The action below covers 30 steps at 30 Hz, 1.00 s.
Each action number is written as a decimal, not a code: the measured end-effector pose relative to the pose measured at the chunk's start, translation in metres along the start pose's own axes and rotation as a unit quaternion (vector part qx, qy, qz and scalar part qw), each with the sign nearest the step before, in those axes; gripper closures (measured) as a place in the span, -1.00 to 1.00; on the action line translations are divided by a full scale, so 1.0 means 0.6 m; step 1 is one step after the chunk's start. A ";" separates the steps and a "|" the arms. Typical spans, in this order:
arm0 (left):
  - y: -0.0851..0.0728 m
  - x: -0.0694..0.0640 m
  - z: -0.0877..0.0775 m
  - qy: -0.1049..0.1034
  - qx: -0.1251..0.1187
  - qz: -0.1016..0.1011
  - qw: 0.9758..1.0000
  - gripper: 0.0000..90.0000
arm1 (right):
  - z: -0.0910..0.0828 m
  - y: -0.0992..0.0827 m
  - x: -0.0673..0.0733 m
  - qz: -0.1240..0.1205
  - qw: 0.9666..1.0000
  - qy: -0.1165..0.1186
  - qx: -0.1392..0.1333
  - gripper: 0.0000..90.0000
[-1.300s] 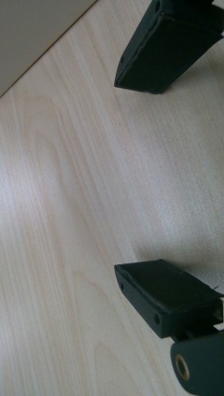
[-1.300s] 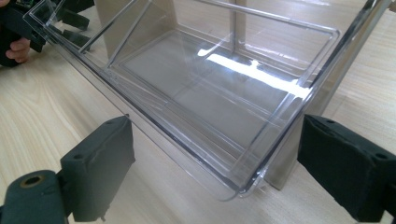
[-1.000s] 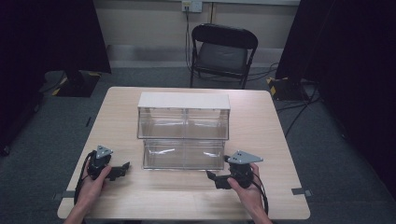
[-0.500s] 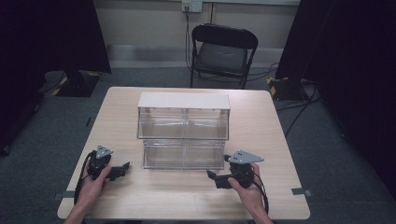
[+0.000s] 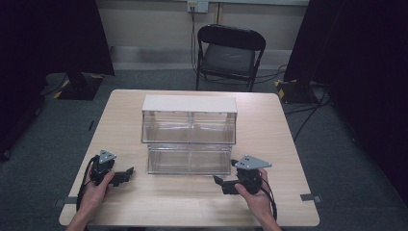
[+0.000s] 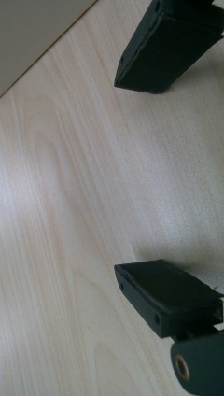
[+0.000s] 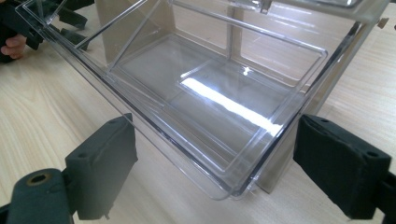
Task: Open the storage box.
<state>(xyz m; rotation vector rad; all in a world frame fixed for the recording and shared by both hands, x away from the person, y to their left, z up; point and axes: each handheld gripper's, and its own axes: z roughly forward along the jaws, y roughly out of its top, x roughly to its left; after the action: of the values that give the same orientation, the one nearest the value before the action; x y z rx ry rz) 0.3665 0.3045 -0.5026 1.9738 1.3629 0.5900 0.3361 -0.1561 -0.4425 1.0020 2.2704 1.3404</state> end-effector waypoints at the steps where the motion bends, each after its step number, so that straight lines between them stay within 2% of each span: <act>1: 0.000 0.000 0.000 0.000 0.000 0.000 1.000 -0.80 | -0.001 0.000 0.000 0.000 1.000 0.000 -0.002 -0.72; 3: 0.000 0.000 0.000 0.000 0.000 0.000 1.000 -0.80 | -0.002 0.001 0.000 0.000 1.000 0.002 -0.006 -0.71; 5: 0.000 0.000 0.000 0.000 0.000 0.000 1.000 -0.80 | -0.005 0.003 0.000 0.003 1.000 -0.011 -0.014 -0.65; 9: 0.000 0.000 0.000 0.000 0.000 0.000 1.000 -0.79 | -0.011 0.006 -0.007 0.008 1.000 -0.011 -0.026 -0.65; 21: 0.000 0.000 0.000 0.000 0.000 0.000 1.000 -0.80 | -0.009 0.007 -0.008 0.023 0.999 -0.001 -0.029 -0.68; 30: 0.000 0.000 0.000 0.000 0.000 0.000 1.000 -0.79 | -0.006 0.010 -0.008 0.024 0.999 0.005 -0.031 -0.69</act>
<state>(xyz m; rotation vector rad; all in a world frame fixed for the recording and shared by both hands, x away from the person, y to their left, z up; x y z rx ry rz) 0.3665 0.3045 -0.5026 1.9736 1.3628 0.5900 0.3397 -0.1600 -0.4356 1.0369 2.2111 1.4274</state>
